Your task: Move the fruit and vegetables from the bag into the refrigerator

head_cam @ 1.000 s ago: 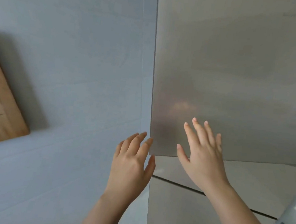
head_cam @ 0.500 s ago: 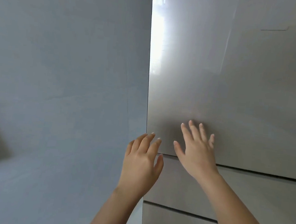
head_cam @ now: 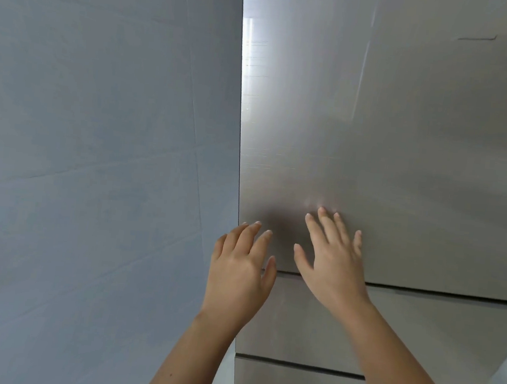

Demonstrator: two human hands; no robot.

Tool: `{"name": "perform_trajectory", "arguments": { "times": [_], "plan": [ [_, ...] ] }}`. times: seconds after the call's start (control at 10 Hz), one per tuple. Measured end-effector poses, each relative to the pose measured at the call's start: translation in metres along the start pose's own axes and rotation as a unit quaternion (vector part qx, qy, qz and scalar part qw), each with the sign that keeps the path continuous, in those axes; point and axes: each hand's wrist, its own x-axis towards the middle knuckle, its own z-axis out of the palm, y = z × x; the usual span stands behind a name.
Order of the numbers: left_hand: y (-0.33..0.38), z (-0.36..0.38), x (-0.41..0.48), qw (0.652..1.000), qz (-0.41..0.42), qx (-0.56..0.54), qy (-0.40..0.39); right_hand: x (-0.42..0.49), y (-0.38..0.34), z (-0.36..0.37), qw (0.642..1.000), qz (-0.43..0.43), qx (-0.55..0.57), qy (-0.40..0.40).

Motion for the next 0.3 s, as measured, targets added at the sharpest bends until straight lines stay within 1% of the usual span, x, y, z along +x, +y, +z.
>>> {"name": "perform_trajectory", "arguments": {
  "times": [0.1,0.2,0.3],
  "plan": [
    [-0.001,-0.002,0.001,1.000,-0.004,0.000,-0.005,-0.002,-0.001,-0.007,1.000,0.006,0.012,0.000],
    [-0.001,-0.004,0.001,1.000,0.011,0.002,0.024,-0.006,-0.004,-0.017,1.000,-0.008,0.012,0.023],
    [0.002,-0.014,-0.001,0.999,0.004,0.005,0.034,-0.011,-0.013,-0.022,0.998,-0.024,0.016,0.061]
  ]
}}
